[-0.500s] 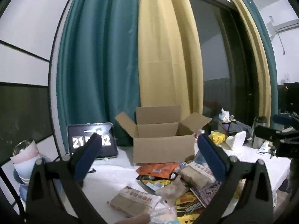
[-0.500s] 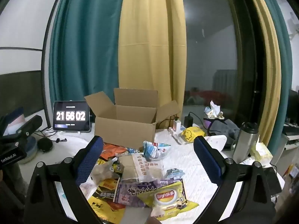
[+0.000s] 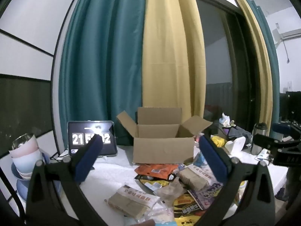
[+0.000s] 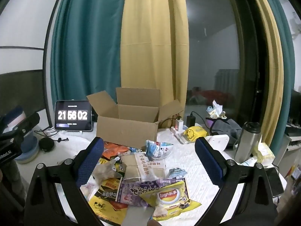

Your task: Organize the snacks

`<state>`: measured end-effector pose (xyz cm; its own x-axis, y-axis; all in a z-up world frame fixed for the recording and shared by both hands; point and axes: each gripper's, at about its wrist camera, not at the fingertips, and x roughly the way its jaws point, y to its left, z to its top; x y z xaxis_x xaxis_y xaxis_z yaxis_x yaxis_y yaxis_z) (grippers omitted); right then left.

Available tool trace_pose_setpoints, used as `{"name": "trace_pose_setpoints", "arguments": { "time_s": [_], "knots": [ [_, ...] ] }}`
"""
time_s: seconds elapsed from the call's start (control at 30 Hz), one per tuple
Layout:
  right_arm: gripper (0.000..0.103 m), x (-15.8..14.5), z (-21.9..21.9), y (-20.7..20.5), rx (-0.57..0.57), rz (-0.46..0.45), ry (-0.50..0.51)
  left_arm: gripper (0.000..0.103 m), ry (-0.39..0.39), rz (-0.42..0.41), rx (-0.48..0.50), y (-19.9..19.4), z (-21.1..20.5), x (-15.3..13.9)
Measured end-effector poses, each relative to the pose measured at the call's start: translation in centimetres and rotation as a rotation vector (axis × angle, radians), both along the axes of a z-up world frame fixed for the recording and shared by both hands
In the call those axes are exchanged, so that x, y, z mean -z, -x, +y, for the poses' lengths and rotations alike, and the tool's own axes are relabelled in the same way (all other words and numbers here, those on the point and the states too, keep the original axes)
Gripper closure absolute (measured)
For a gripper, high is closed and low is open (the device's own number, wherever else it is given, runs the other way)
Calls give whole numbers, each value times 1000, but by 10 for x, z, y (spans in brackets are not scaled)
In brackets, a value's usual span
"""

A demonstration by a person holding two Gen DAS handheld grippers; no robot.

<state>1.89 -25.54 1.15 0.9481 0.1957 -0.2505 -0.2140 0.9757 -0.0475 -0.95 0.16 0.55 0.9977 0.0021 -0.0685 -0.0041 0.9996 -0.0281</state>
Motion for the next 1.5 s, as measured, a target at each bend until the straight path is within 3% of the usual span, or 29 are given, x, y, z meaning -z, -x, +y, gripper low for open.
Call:
{"name": "trace_pose_setpoints", "arguments": {
  "time_s": [1.5],
  "knots": [
    [3,-4,3,-2,7,4,14,0,21,4,11,4,1,0]
  ]
}}
